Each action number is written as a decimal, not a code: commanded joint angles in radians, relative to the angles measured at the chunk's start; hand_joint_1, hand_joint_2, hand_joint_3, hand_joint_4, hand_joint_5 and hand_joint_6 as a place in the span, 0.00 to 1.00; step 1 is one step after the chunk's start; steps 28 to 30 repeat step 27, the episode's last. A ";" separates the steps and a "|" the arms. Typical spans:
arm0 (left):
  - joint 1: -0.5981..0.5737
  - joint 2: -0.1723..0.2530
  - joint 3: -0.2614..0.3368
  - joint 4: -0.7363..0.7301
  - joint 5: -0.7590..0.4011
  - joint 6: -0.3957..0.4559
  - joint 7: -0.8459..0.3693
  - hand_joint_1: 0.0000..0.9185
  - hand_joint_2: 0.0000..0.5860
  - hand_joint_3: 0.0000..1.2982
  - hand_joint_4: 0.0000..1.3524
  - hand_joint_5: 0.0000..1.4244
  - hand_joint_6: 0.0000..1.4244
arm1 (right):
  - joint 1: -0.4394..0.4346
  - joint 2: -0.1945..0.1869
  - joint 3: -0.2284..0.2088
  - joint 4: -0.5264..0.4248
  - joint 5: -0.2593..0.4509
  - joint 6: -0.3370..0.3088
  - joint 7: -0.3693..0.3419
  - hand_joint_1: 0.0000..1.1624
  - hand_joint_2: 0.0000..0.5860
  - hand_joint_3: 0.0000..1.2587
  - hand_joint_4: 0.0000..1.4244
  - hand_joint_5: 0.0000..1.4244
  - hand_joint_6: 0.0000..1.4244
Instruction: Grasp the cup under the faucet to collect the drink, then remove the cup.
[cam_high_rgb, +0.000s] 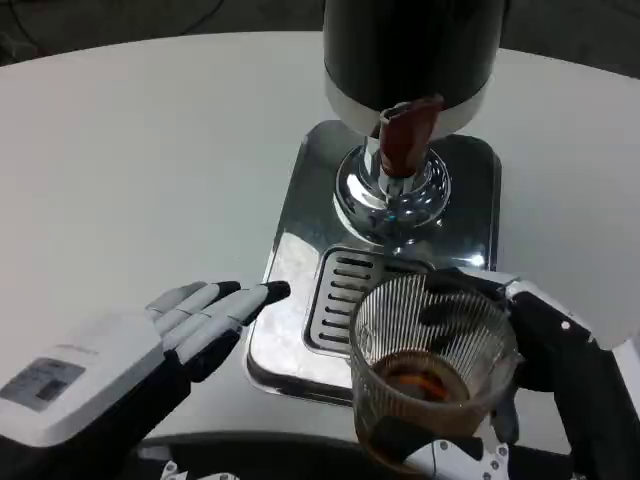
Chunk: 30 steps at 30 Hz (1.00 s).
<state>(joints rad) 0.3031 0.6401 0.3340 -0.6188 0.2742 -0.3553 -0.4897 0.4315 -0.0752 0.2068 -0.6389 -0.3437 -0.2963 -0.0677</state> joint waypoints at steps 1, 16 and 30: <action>0.012 0.004 -0.009 -0.007 0.000 0.006 -0.007 0.00 0.15 0.00 0.00 0.00 0.00 | -0.008 0.008 0.000 -0.015 0.024 -0.019 0.004 0.76 0.28 0.76 0.78 0.92 0.94; 0.020 0.007 -0.002 -0.020 -0.004 0.003 -0.009 0.00 0.15 0.00 0.00 0.00 0.00 | 0.002 0.015 -0.008 -0.024 0.025 -0.023 0.004 0.76 0.28 0.76 0.79 0.93 0.94; 0.037 0.008 0.013 -0.030 -0.010 -0.003 -0.009 0.00 0.15 0.00 0.00 0.00 0.00 | 0.024 0.014 0.003 -0.031 0.023 -0.035 0.003 0.76 0.28 0.76 0.79 0.93 0.94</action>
